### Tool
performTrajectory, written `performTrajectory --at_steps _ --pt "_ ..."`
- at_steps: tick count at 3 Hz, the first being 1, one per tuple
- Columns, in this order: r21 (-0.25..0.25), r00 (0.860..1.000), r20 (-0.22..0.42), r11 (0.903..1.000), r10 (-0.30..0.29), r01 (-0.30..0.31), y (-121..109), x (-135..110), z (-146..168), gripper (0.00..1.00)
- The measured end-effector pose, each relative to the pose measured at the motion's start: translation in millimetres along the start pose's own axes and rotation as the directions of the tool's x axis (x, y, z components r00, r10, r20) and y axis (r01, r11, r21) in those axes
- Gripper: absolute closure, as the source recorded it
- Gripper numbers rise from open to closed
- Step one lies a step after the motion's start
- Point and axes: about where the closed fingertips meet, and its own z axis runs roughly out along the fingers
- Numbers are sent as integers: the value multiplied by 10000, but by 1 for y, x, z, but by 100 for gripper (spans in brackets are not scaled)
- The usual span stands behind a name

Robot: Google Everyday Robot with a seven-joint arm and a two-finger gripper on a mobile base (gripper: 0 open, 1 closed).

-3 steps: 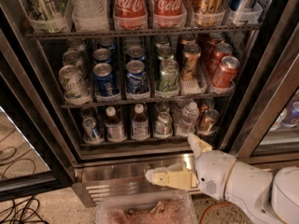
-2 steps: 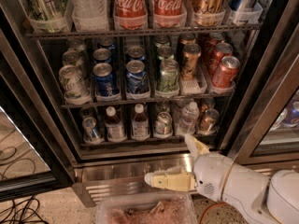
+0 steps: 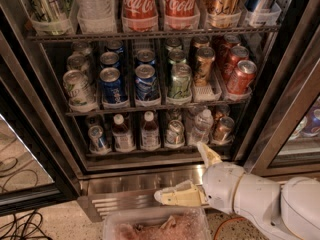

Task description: Pick redbull can from bottom shelf of fridge

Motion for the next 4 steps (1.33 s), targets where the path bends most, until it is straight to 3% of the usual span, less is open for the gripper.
performTrajectory --at_steps 1,2,3,4 --pt "725 9750 -1077 9765 -1946 2029 0 28 8 0" --pt "1276 9634 -1306 9596 -2342 2506 -14 26 11 0" --pt "1118 9636 -1267 9619 -2353 2496 -11 28 15 0" --pt "723 9715 -756 9704 -2248 2302 -7 40 37 0"
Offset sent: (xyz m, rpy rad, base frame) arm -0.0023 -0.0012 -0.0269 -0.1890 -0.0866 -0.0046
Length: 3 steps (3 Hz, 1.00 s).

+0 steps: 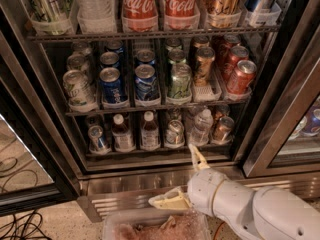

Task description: Pick redbull can from bottom shelf of fridge

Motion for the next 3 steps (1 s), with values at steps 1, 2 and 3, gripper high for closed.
performTrajectory --at_steps 1,2,3 --pt "-172 9971 723 9995 -246 259 16 10 38 0" --pt "76 9938 875 9977 -684 680 29 15 71 0" --pt "375 9957 728 9977 -582 556 20 21 72 0"
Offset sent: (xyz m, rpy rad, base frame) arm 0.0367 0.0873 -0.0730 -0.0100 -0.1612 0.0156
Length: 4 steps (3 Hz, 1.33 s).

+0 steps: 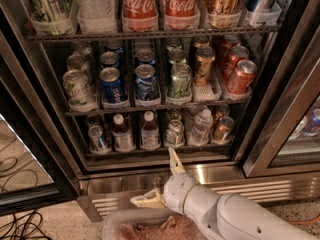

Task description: Pick redbull can from bottom shelf of fridge

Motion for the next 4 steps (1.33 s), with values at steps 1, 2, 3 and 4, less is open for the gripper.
performTrajectory --at_steps 1,2,3,4 --pt "-344 9999 119 9994 29 -25 -1 2 13 0" --pt "-568 9984 543 9982 -162 193 3 -1 52 0" --pt "-485 9942 1036 9982 -304 355 7 -4 89 0" --pt "-469 9910 1298 9981 -328 392 26 -2 118 0"
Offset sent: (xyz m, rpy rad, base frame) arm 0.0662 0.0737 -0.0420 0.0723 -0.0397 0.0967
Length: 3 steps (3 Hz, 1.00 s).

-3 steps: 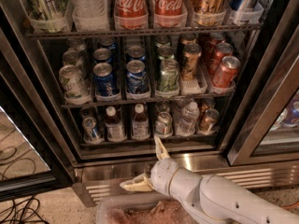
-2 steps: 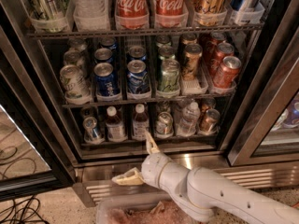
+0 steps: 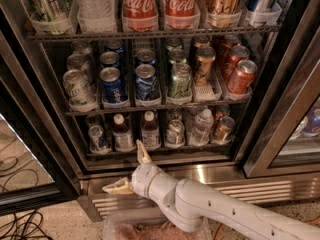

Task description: Pick redbull can from bottom shelf of fridge

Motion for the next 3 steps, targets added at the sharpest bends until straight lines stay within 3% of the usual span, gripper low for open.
performTrajectory --at_steps 1,3 --pt "-369 9994 -224 9989 267 -275 5 14 16 0" --pt "-790 9998 -17 9966 216 -216 14 13 19 0"
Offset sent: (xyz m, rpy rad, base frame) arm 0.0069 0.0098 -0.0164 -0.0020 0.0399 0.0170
